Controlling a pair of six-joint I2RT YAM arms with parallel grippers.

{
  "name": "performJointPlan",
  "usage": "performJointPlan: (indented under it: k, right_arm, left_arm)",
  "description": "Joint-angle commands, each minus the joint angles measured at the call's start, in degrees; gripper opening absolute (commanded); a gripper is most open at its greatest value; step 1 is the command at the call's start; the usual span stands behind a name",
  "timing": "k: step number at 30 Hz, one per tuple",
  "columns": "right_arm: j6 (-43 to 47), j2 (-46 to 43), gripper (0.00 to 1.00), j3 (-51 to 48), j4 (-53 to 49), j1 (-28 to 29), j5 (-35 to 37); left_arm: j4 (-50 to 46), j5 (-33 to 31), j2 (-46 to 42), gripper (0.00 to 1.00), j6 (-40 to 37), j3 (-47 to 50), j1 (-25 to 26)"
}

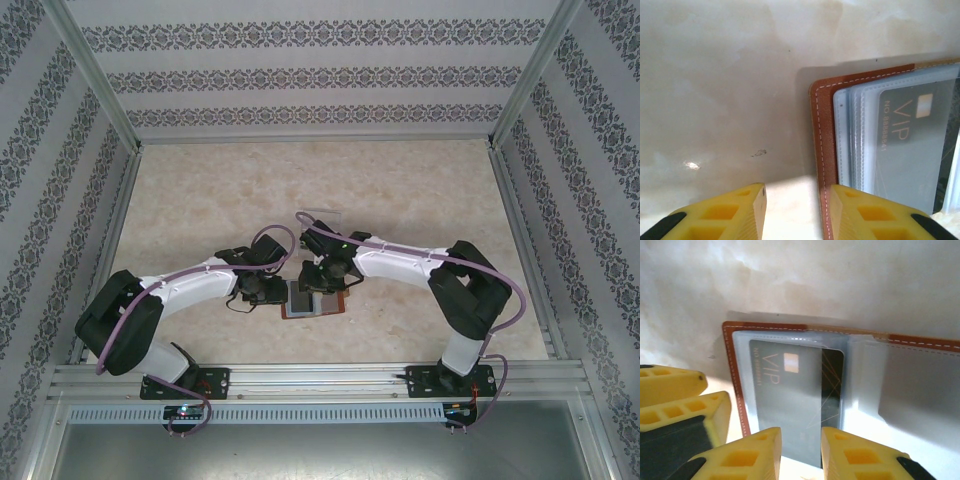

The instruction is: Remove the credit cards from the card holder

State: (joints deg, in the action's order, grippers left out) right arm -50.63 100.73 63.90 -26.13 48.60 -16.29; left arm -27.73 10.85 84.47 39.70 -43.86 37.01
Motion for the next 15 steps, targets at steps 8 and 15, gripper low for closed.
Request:
performJointPlan:
  k: [8, 15]
  right_arm:
    - [-1.05, -1.31, 0.28, -1.86, 1.17, -0.56, -0.83]
    - [-1.05, -1.03, 0.28, -2.11, 1.08, -0.61, -0.84]
  left_arm:
    - [5.07, 3.83, 1.08, 0.39, 0.95, -1.25, -0.41]
    - [5.05, 3.67, 3.12, 0.38, 0.51, -1.19, -0.52]
